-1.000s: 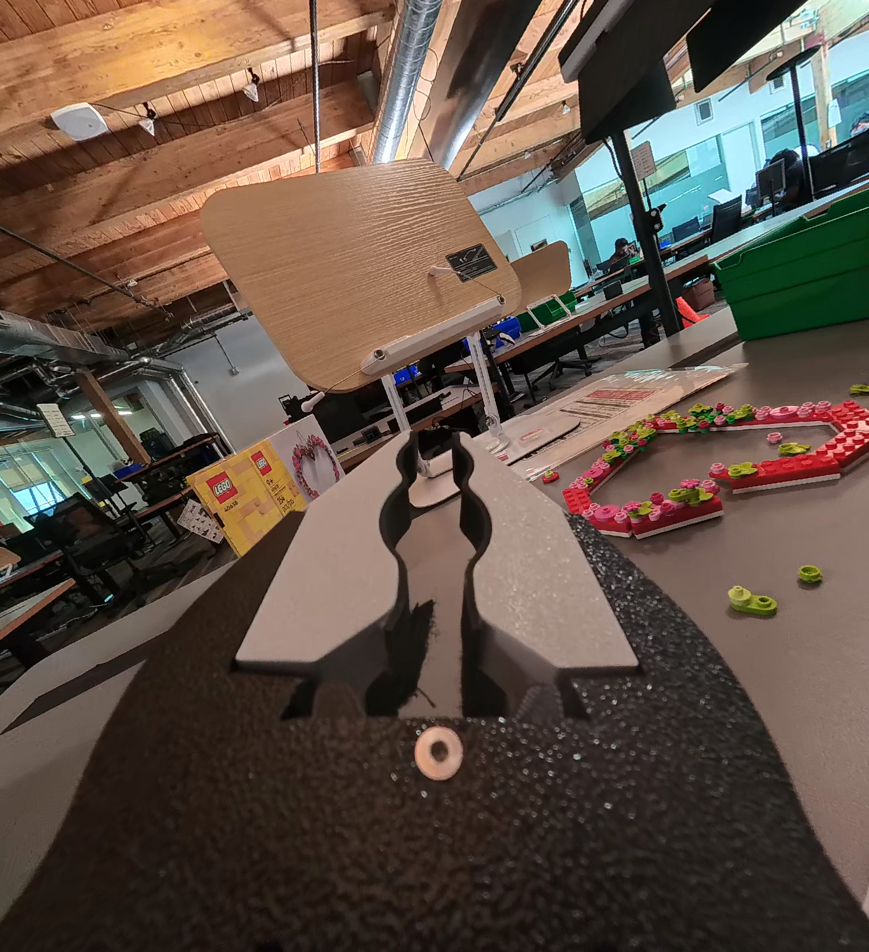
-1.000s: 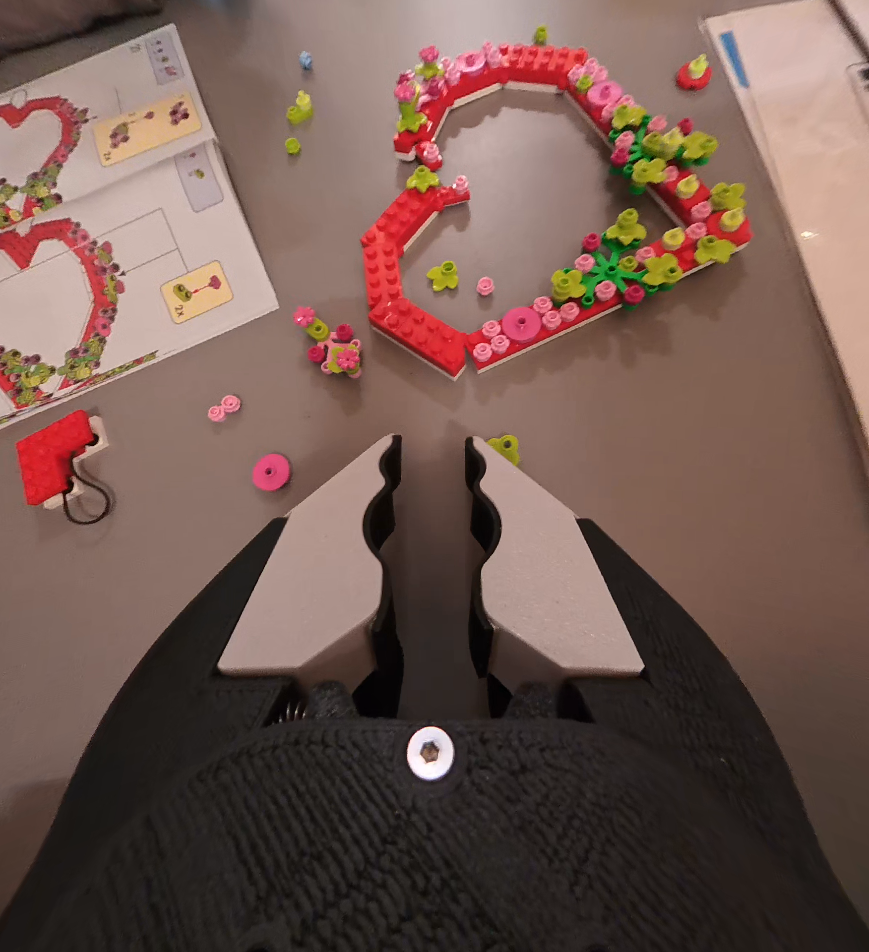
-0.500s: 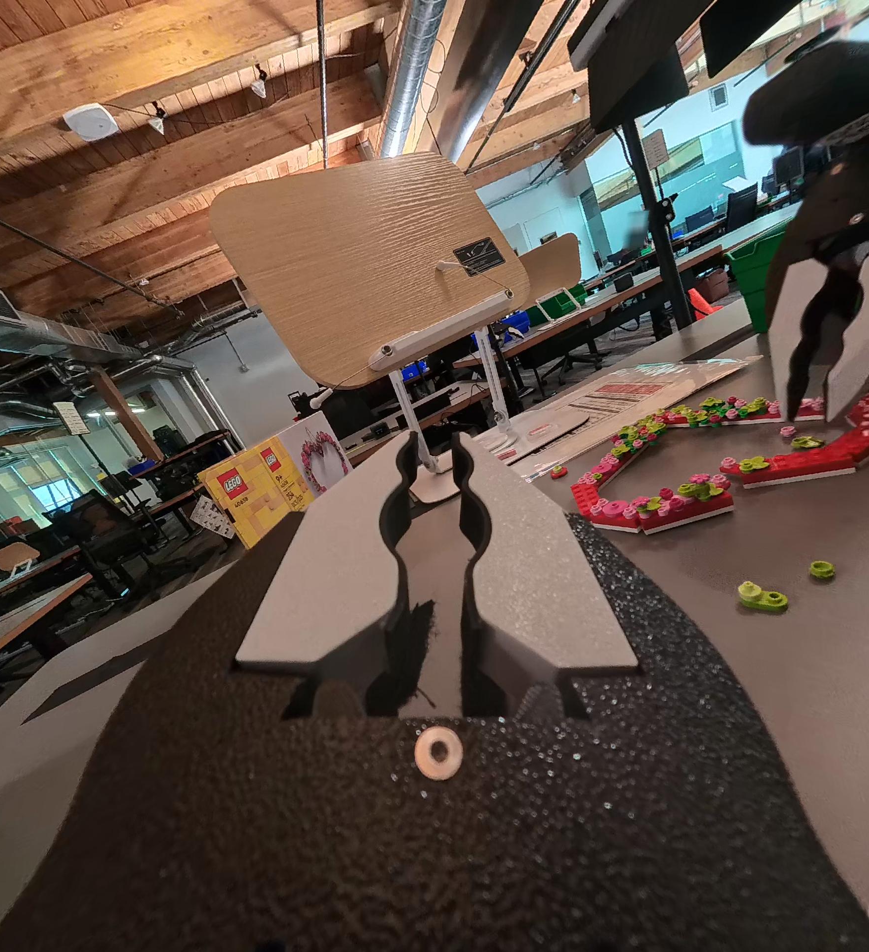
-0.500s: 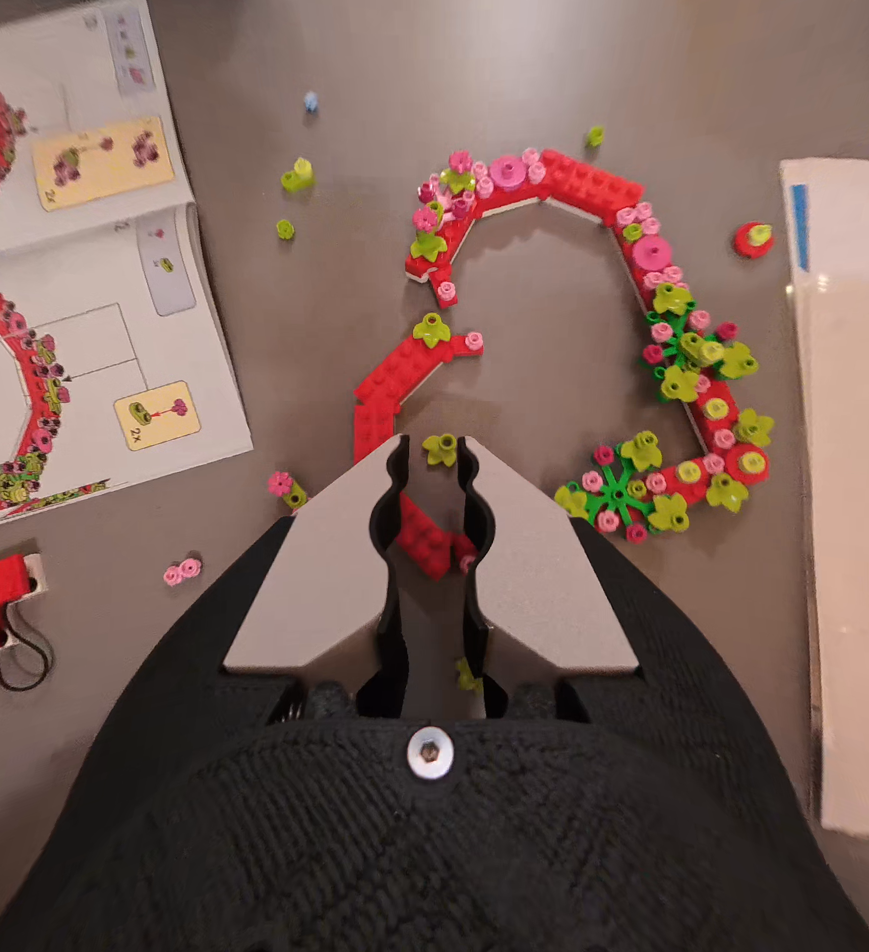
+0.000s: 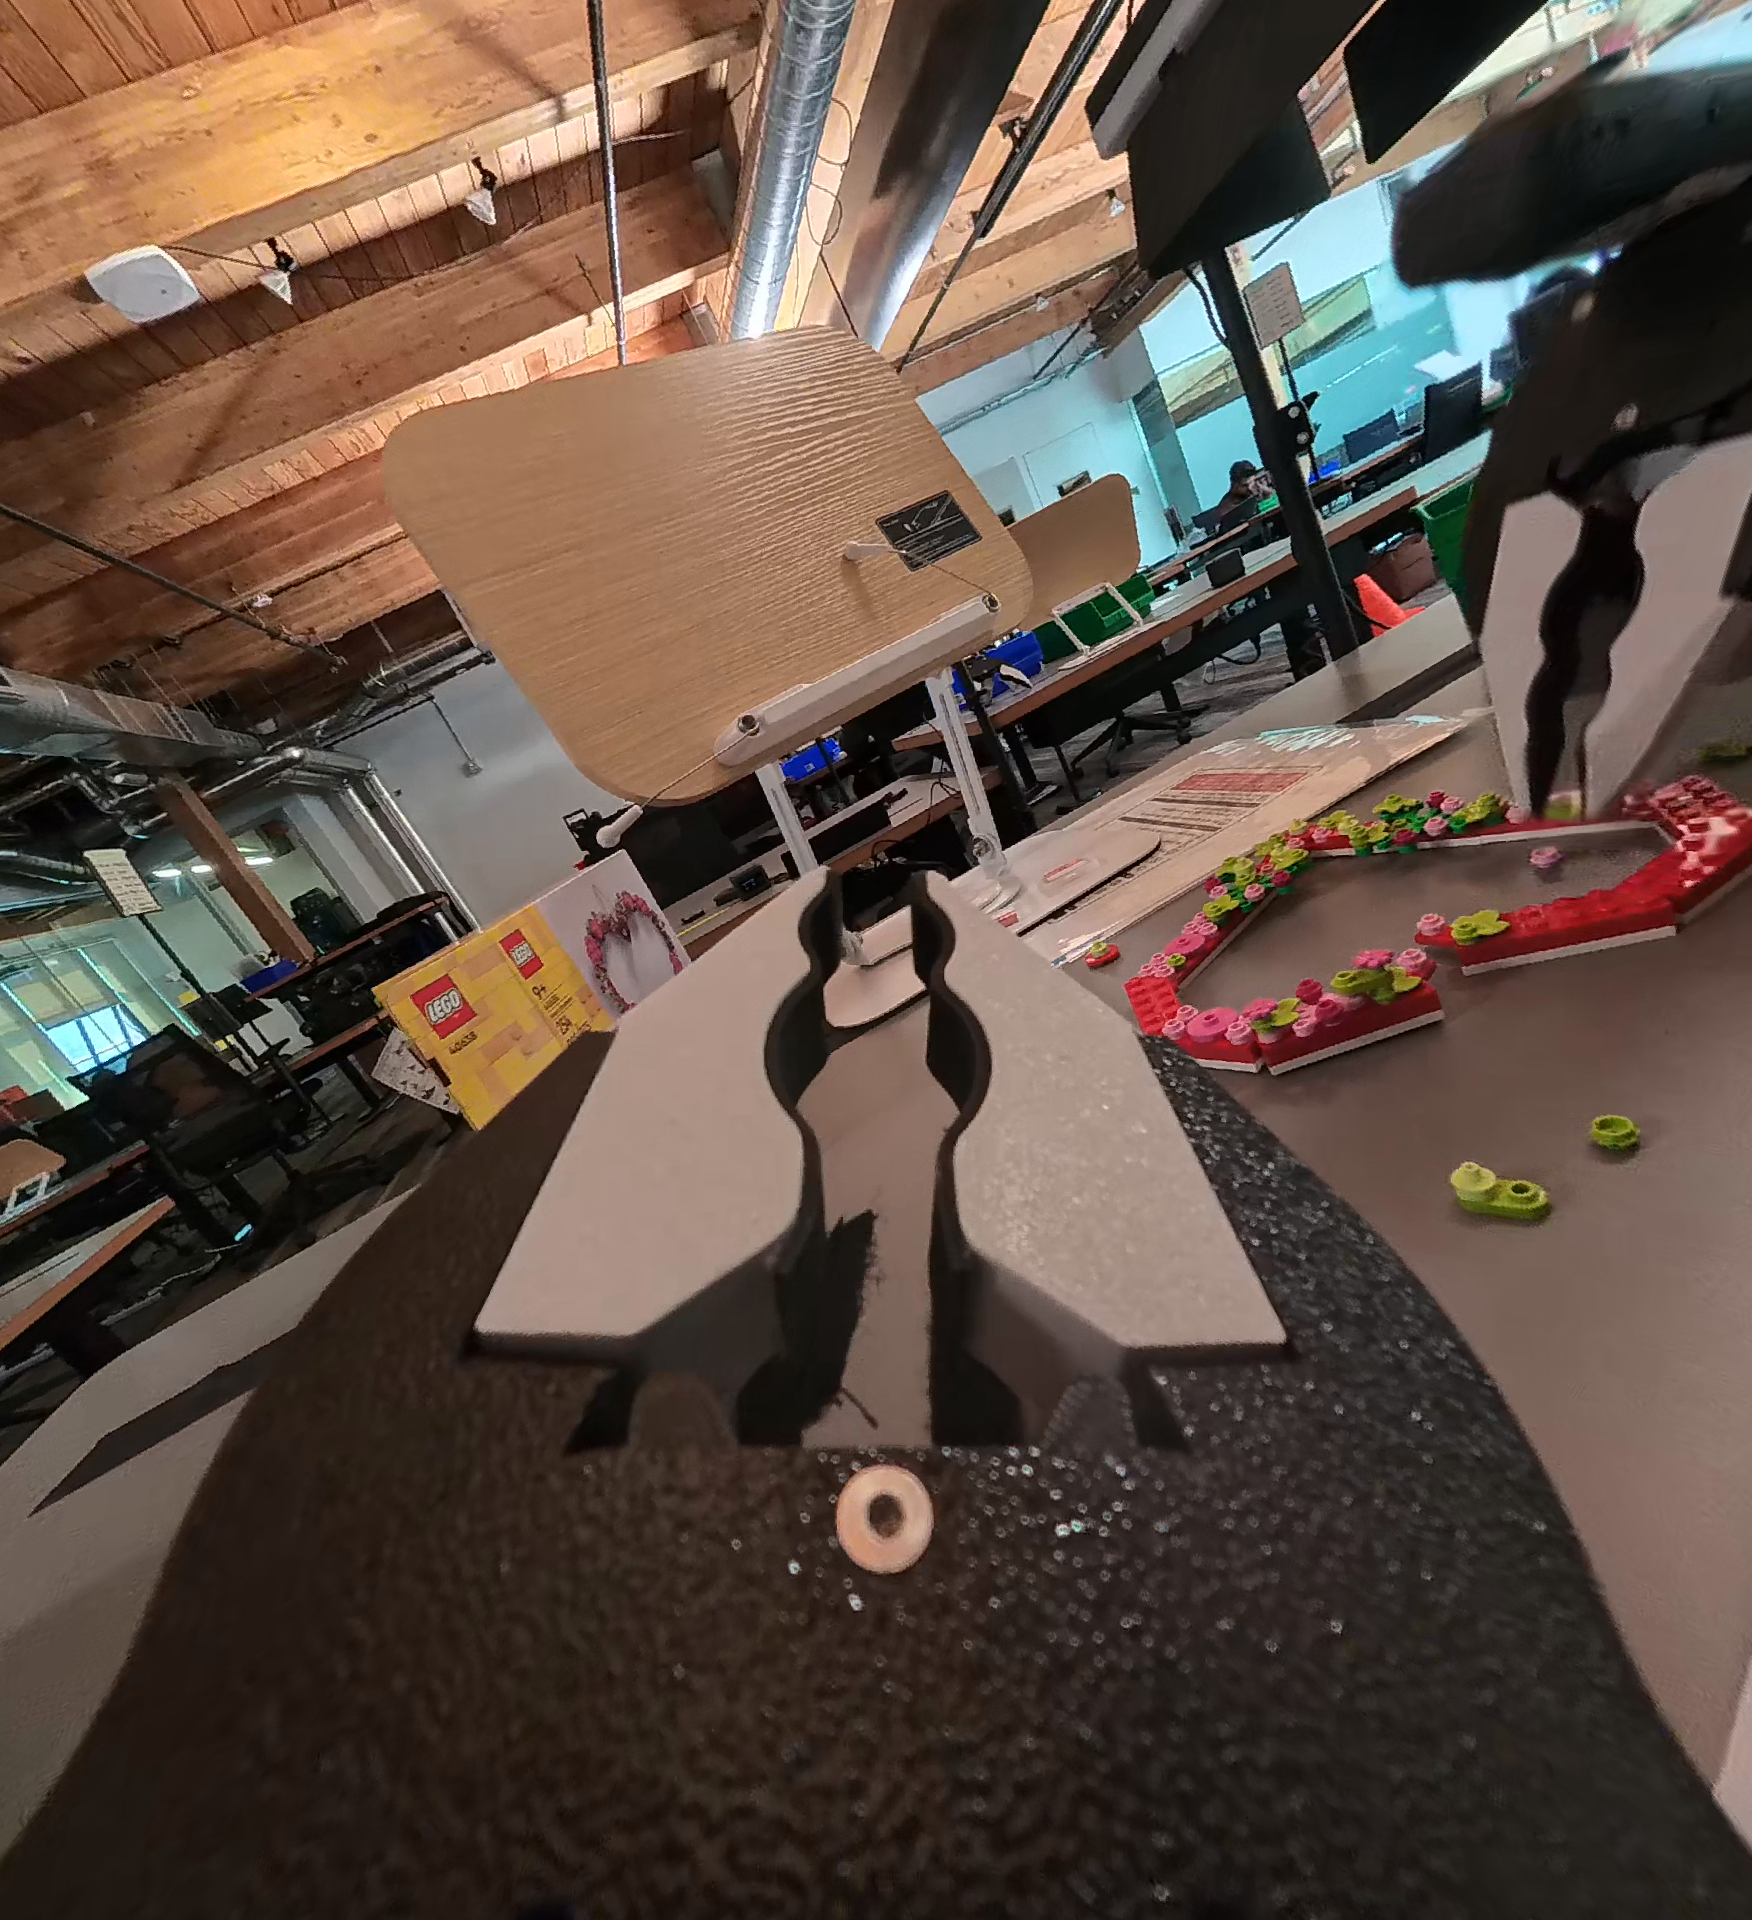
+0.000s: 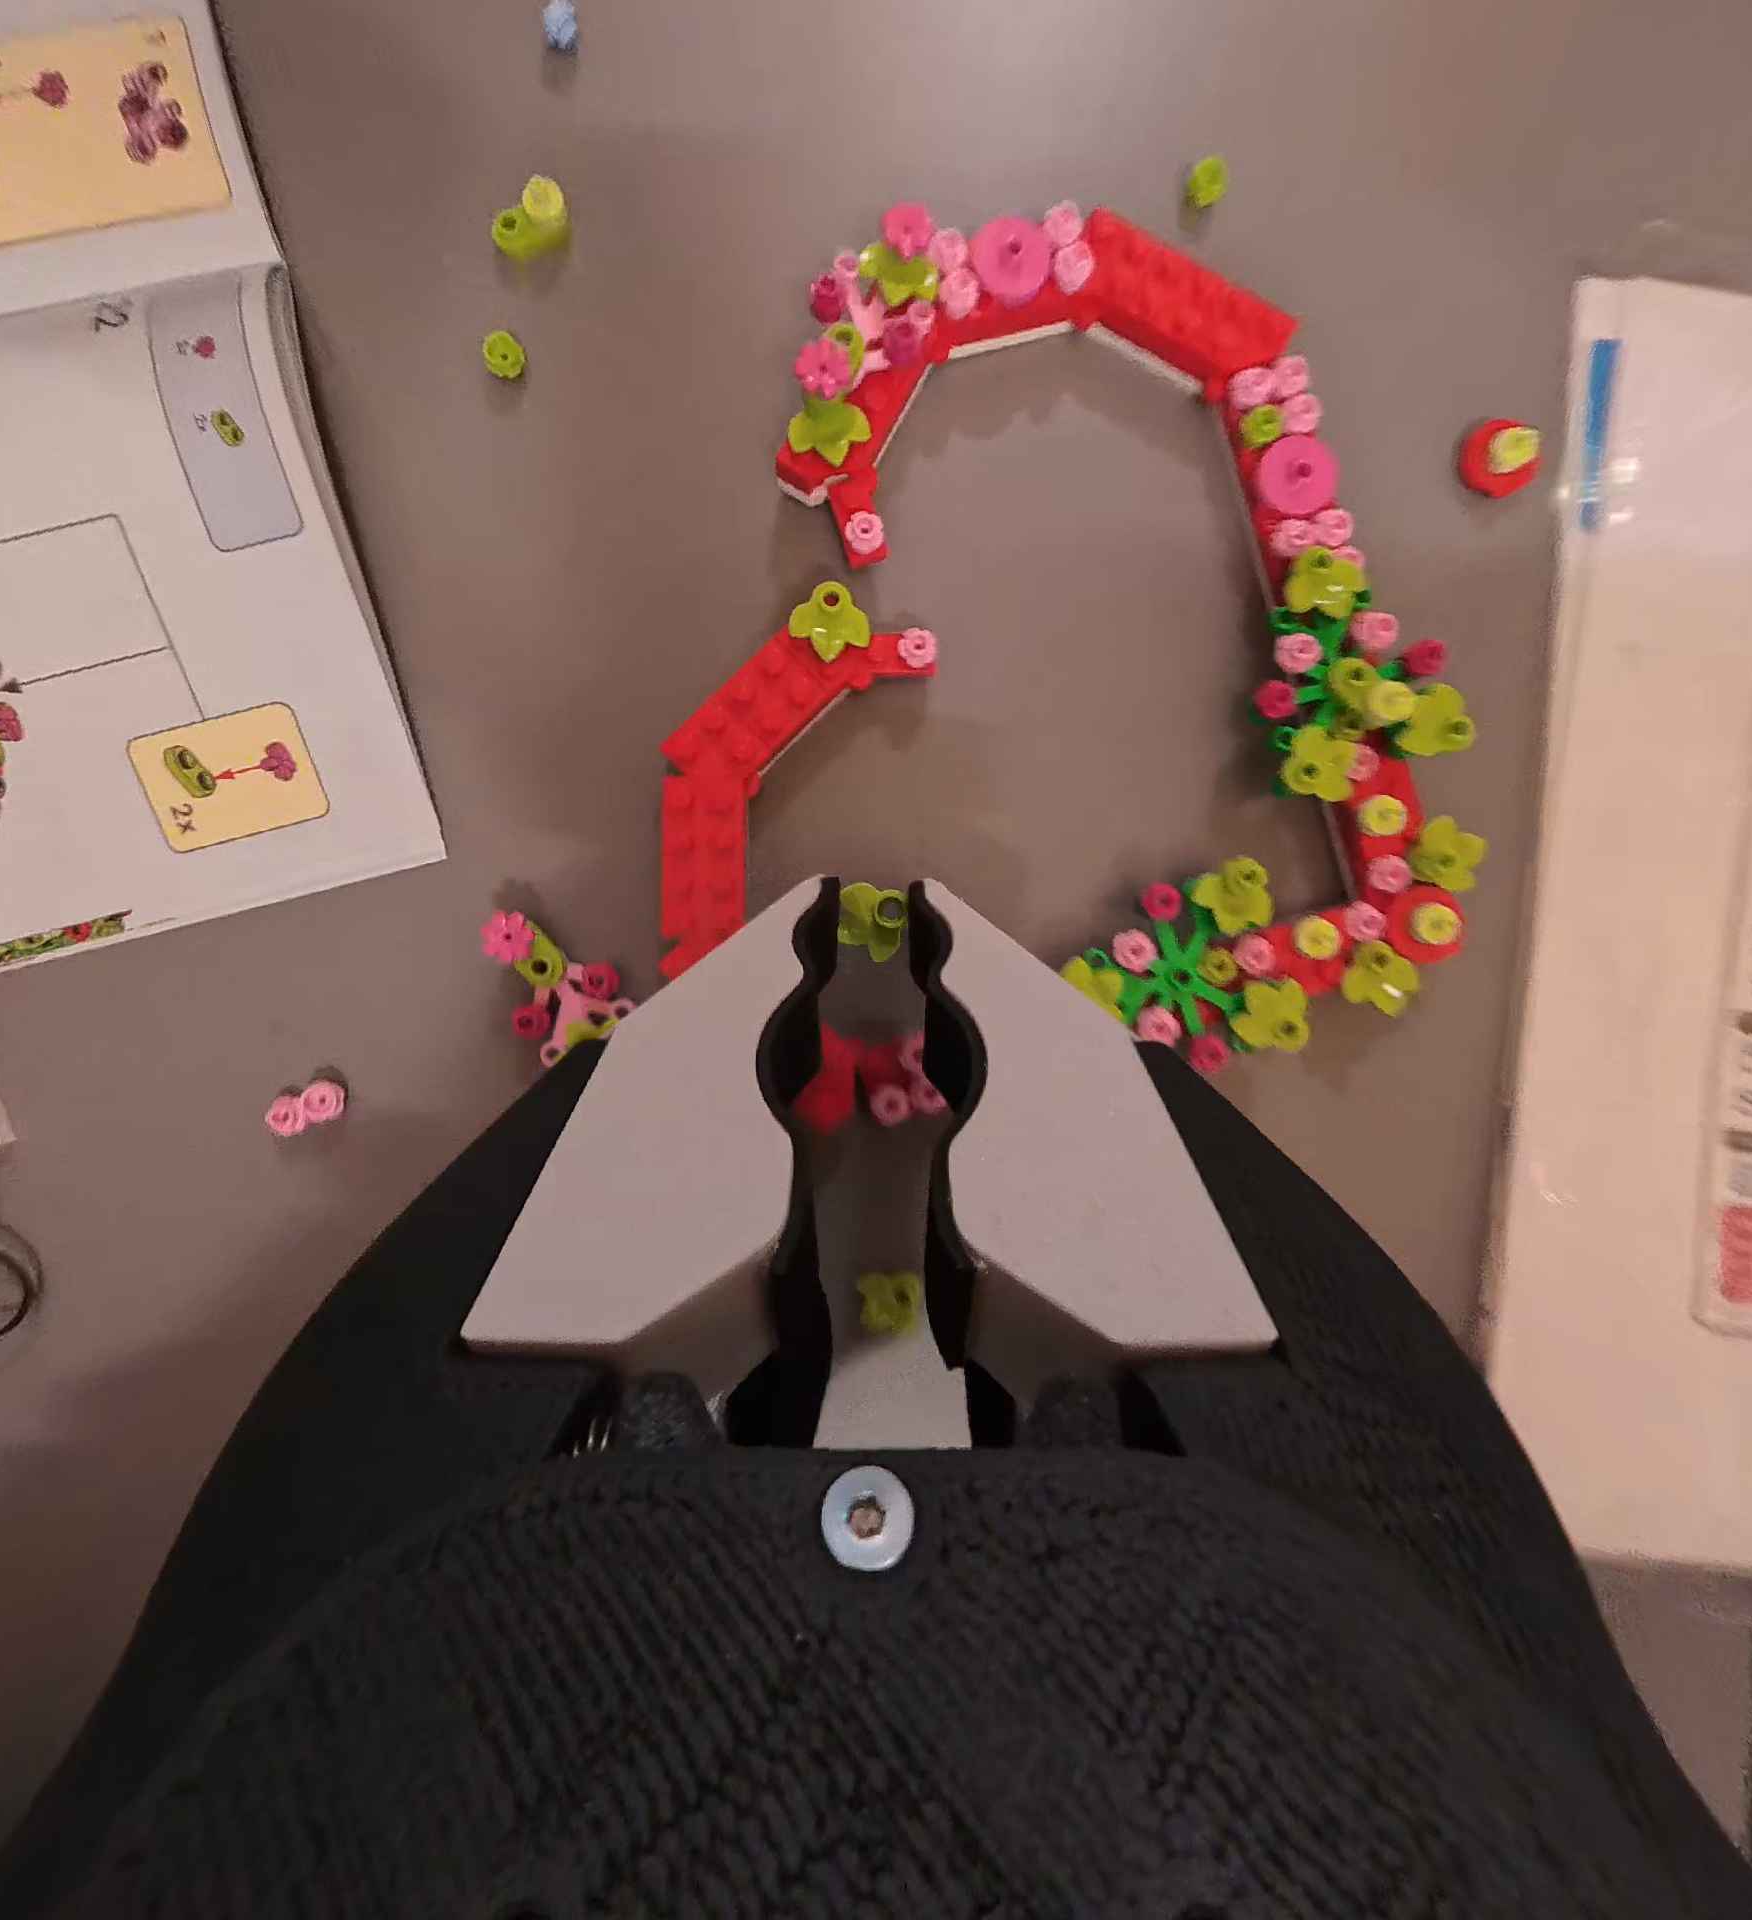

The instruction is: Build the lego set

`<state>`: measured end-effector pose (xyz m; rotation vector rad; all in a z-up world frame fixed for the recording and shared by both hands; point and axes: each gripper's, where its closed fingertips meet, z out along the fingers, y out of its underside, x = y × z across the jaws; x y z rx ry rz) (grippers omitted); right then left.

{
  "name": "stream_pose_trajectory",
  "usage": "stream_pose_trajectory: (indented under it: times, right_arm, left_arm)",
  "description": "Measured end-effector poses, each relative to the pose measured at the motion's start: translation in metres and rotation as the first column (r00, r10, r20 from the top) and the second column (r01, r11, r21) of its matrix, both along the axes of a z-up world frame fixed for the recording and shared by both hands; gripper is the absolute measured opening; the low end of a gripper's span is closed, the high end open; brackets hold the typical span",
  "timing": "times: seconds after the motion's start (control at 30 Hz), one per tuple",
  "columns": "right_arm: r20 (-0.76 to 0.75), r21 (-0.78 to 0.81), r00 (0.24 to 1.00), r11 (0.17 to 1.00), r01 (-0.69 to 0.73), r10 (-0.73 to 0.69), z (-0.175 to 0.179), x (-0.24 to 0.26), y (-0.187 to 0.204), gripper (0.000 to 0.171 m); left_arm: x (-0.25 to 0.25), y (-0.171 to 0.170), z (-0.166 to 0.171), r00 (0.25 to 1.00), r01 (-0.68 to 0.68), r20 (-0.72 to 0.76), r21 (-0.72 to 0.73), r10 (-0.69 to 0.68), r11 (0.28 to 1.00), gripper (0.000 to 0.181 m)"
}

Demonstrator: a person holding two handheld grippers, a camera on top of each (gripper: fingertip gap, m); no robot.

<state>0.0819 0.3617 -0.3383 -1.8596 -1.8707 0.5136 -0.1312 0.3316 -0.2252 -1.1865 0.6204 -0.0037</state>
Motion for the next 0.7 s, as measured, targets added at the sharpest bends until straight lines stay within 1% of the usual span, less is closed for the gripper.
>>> stream_pose_trajectory:
  times: [0.1,0.17,0.23,0.3,0.37,0.43,0.47,0.57,0.63,0.7]
  right_arm:
    - [-0.051,0.029,0.997,0.998,0.056,-0.054,0.032,0.021,0.003,0.011]
    - [-0.060,-0.007,0.998,0.999,0.032,-0.032,0.037,0.036,-0.012,0.012]
    - [-0.044,-0.045,0.999,0.999,-0.012,0.010,0.027,0.047,-0.030,0.012]
    - [-0.022,-0.045,0.998,0.997,-0.056,0.055,0.011,0.054,-0.042,0.012]
    - [0.012,-0.051,0.997,0.996,-0.072,0.073,-0.002,0.061,-0.049,0.012]
    - [0.006,-0.028,0.998,0.997,-0.069,0.069,-0.006,0.062,-0.049,0.012]
    - [-0.010,0.000,0.997,0.997,-0.075,0.075,-0.005,0.060,-0.048,0.012]
    - [-0.075,0.193,0.992,0.978,-0.081,0.097,0.003,0.053,-0.043,0.011]
    - [-0.168,0.295,0.976,0.952,-0.081,0.136,0.015,0.041,-0.050,0.011]
    - [-0.329,0.364,0.928,0.930,-0.047,0.176,0.037,0.023,-0.056,0.011]
  left_arm:
    - [0.001,0.000,0.000,1.000,0.004,-0.001,-0.001,-0.004,1.000,0.011]
    - [0.001,0.000,0.000,1.000,0.004,-0.002,0.000,-0.004,1.000,0.011]
    - [0.002,-0.001,0.000,1.000,0.003,-0.005,0.002,-0.003,1.000,0.011]
    - [0.003,-0.001,0.000,1.000,0.004,-0.007,0.002,-0.004,1.000,0.011]
    - [0.004,-0.001,-0.001,1.000,0.007,-0.010,0.000,-0.007,1.000,0.011]
    - [0.004,-0.001,-0.001,1.000,0.007,-0.013,0.000,-0.007,1.000,0.011]
    - [0.004,-0.002,-0.001,1.000,0.007,-0.014,0.001,-0.007,1.000,0.011]
    - [0.005,-0.003,0.000,1.000,0.006,-0.016,0.007,-0.005,1.000,0.011]
    - [0.011,-0.008,0.005,1.000,0.025,-0.015,0.016,-0.025,1.000,0.011]
    - [0.035,-0.021,0.013,0.994,0.107,-0.015,0.006,-0.107,0.994,0.013]
